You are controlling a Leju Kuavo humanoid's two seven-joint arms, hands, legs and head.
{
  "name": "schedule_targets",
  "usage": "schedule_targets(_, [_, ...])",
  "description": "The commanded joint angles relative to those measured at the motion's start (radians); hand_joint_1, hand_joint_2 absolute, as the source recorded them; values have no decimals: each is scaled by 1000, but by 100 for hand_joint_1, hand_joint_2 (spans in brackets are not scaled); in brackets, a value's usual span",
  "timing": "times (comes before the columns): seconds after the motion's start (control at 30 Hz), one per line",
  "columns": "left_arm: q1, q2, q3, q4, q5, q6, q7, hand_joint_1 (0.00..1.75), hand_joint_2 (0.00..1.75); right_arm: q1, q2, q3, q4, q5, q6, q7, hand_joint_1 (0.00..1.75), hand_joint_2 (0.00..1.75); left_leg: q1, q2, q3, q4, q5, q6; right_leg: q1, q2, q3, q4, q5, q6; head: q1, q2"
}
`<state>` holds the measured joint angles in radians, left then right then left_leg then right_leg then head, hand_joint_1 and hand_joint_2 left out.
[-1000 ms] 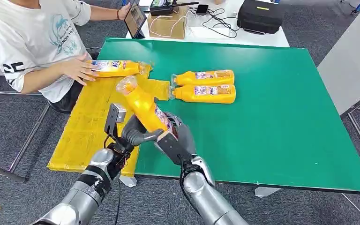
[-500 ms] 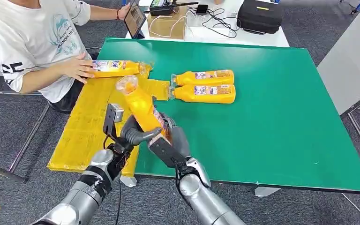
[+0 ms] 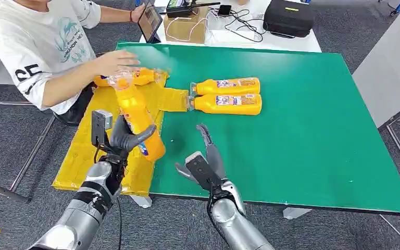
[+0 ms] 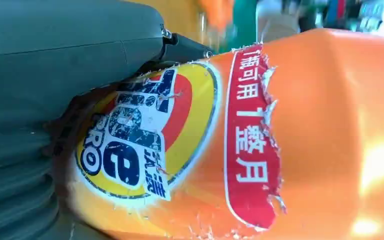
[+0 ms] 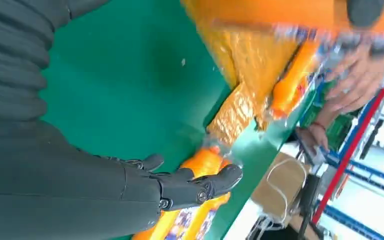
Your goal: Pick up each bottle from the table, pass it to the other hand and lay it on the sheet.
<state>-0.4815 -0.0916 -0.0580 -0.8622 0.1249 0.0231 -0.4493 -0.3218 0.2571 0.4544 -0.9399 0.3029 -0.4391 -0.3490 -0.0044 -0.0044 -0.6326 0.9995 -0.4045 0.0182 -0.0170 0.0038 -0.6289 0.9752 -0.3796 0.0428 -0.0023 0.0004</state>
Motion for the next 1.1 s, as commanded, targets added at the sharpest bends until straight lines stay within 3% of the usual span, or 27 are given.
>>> schedule_targets(0.03, [-173, 130, -27, 263, -372, 247, -6, 175, 175, 20, -60, -74, -117, -17, 5, -10, 0, 175, 2, -2, 6, 1, -3, -2, 2, -2, 6, 1, -3, -2, 0, 0])
schedule_targets(0.2, [-221, 147, -67, 350, -529, 314, 28, 175, 175, 21, -61, -84, -134, -16, 10, -11, 0, 175, 2, -2, 6, 1, -3, -2, 2, -2, 6, 1, -3, -2, 0, 0])
schedule_targets(0.37, [-315, 200, -210, 515, -891, 366, 181, 175, 175, 15, -62, -87, -162, -15, 32, -15, 0, 175, 1, -3, 3, 1, -1, -1, 1, -3, 4, 1, -2, -1, 0, 0])
schedule_targets(0.5, [-316, 207, -214, 523, -905, 358, 175, 175, 175, 9, -60, -85, -157, -14, 36, -12, 0, 175, 2, 1, 5, 2, -3, -2, 2, 0, 6, 1, -3, -2, 0, 0])
schedule_targets(0.57, [-337, 233, -308, 563, -1057, 302, 251, 175, 175, 0, -63, -81, -154, -14, 52, -12, 0, 175, 1, 1, 3, 1, -2, -1, 1, 0, 3, 1, -2, -2, 0, 0])
schedule_targets(0.73, [-376, 294, -442, 621, -1235, 136, 276, 175, 175, -49, -64, -60, -119, -12, 80, -15, 0, 175, 2, 2, 6, 2, -3, -2, 2, 2, 5, 1, -2, -2, 0, 0])
schedule_targets(0.97, [-372, 296, -448, 632, -1251, 2, 273, 175, 175, -45, -86, -41, -132, -2, 100, -4, 0, 175, 1, 1, 5, 0, -2, -1, 1, 1, 4, 0, -1, -2, 0, 0])
schedule_targets(1.1, [-365, 299, -446, 630, -1251, 7, 273, 175, 175, -43, -89, -41, -131, -2, 101, -6, 0, 175, 1, 2, 4, -1, -1, -1, 1, 2, 4, 0, -1, -1, 0, 0])
